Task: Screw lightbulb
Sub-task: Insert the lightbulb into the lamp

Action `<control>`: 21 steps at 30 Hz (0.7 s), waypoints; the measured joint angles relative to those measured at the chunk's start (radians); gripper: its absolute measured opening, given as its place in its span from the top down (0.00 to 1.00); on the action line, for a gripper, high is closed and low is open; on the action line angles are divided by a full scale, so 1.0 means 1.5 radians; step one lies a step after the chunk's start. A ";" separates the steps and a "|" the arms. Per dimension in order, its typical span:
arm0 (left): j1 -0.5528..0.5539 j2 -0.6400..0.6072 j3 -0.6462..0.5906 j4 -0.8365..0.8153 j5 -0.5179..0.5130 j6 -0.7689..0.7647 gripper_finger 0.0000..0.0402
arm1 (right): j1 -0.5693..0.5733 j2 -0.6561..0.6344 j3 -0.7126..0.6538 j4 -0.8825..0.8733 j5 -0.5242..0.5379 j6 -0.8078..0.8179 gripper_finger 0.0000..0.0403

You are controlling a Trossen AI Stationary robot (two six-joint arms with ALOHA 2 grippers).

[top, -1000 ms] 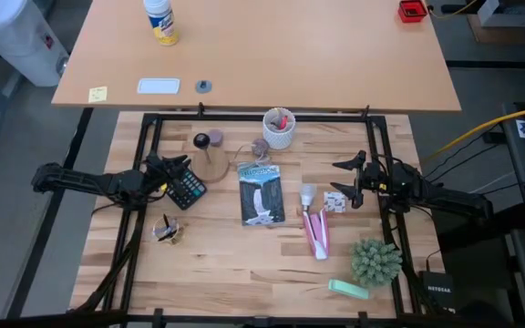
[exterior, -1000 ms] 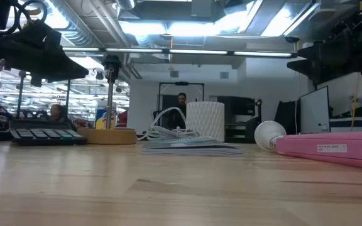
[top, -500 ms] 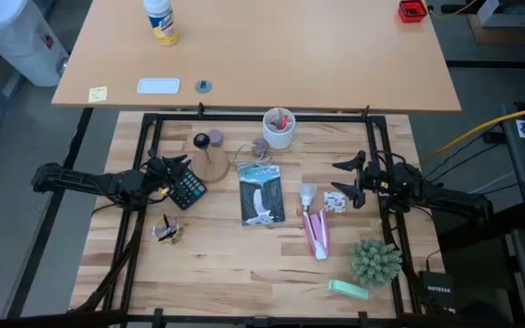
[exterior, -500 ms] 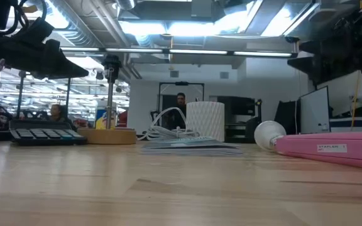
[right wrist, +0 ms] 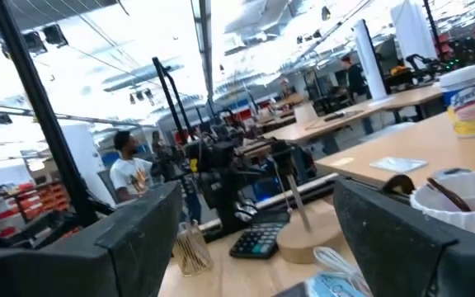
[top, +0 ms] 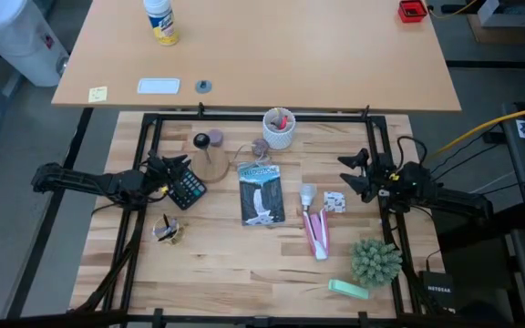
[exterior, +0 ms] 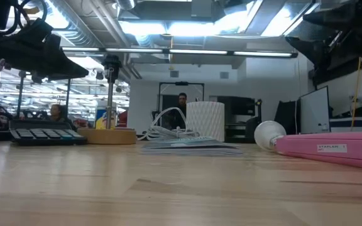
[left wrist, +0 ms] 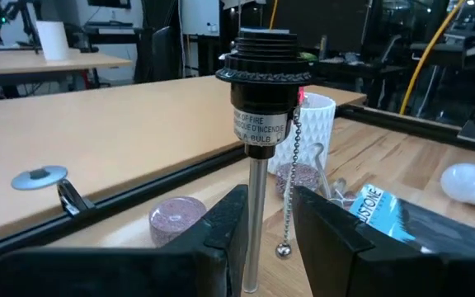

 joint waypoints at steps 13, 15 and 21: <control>0.000 0.000 0.000 0.000 0.000 -0.027 0.78 | 0.000 0.099 0.003 0.040 -0.012 0.262 0.20; 0.000 0.000 0.000 0.000 0.000 -0.029 0.78 | 0.000 0.128 0.016 0.036 -0.012 0.277 0.20; 0.000 0.000 0.000 0.000 0.000 -0.024 0.78 | 0.000 0.211 0.090 0.035 -0.041 0.290 0.20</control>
